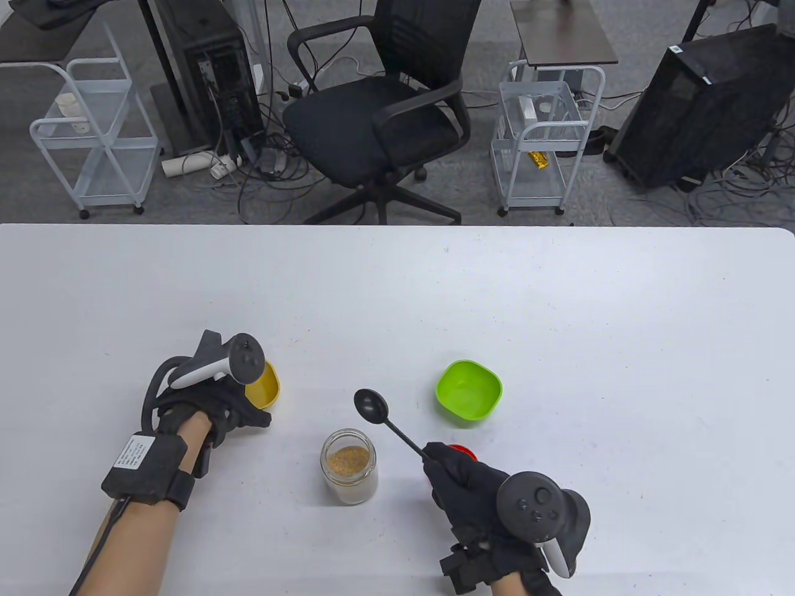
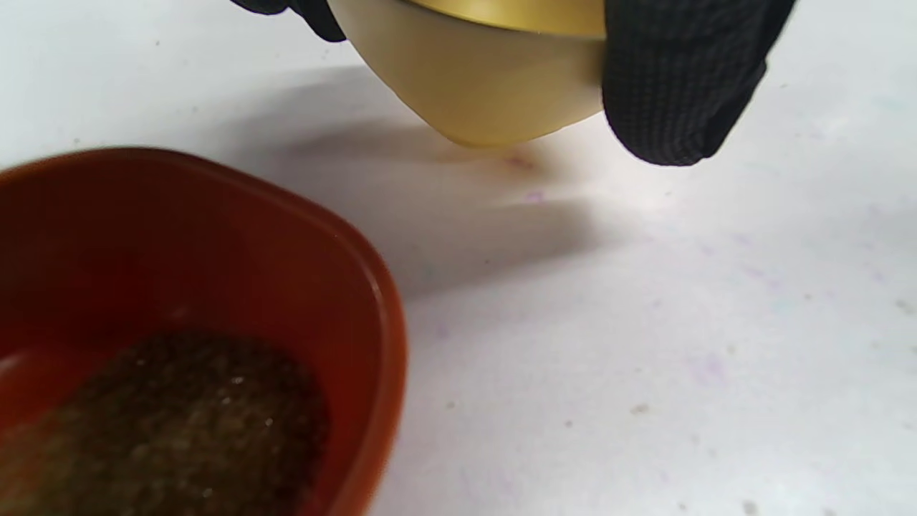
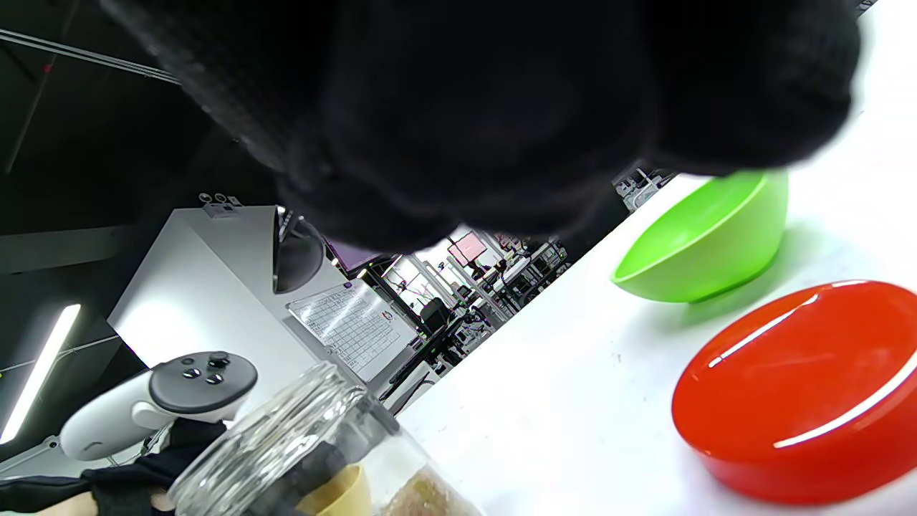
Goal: Scoop brown sugar granules from jar into dishes
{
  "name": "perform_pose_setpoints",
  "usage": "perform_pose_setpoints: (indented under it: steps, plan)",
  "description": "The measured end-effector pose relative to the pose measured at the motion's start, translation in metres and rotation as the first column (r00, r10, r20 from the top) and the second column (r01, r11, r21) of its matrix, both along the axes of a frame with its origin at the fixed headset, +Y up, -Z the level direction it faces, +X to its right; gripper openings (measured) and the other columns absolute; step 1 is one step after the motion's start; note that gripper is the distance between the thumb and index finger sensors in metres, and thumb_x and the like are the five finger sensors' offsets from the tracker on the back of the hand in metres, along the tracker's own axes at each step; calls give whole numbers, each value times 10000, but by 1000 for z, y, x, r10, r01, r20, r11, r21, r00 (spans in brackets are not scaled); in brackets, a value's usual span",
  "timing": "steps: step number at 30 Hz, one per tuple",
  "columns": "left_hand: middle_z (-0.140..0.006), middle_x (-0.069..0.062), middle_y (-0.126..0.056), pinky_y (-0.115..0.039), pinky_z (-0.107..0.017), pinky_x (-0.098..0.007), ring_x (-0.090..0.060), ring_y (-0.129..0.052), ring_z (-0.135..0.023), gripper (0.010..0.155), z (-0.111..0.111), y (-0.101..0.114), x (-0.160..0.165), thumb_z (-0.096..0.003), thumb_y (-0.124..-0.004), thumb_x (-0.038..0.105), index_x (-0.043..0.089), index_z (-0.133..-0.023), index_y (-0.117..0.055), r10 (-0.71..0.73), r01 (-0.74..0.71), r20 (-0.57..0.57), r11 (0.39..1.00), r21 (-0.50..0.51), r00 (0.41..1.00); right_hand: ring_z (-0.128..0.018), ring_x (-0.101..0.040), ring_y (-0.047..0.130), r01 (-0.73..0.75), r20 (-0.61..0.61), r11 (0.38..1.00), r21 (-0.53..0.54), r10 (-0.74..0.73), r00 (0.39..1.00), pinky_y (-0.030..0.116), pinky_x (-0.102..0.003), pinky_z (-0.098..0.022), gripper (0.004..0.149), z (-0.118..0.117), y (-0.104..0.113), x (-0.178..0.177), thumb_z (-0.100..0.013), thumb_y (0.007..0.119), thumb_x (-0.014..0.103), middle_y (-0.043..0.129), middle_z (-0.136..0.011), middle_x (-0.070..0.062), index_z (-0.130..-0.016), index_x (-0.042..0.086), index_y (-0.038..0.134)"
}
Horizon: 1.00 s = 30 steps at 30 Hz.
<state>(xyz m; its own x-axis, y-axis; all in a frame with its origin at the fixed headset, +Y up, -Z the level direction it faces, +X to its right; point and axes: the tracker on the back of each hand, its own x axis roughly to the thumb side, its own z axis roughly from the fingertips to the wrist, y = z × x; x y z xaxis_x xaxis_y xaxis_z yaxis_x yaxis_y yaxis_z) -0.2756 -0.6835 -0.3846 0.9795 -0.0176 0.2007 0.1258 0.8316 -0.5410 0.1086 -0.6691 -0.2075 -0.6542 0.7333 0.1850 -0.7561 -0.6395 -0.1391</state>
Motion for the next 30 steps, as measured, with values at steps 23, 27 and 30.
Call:
perform_pose_setpoints:
  steps: [23,27,30]
  plan:
    - [-1227,-316,-302,-633,-812,-592,-549,-507,-1111,1192,96,54,10,-484,-897,642,-17,-1179,-186,171,-184,94,971,153,981,-123,-105,1028,-13,-39,1000,-25,12,999,951,-358,-274,391,-2,-2,-5,-513,811,456,1068,-398,103,-839,264,909]
    - [-1222,-327,-293,-634,-811,-585,-559,-492,-1101,1189,115,52,15,-489,-901,630,-24,-1178,-187,242,-255,94,952,167,966,-122,-107,1028,-7,-33,999,-35,6,999,951,-359,-273,392,-4,-4,-4,-512,812,456,1068,-397,101,-838,262,910]
    - [-1221,-329,-285,-621,-811,-588,-566,-476,-1095,1186,132,44,19,-492,-905,624,-25,-1180,-189,268,-280,89,941,189,959,-122,-107,1028,-1,-32,999,-48,0,999,951,-359,-273,390,-6,-5,-4,-513,811,456,1068,-398,106,-838,264,909]
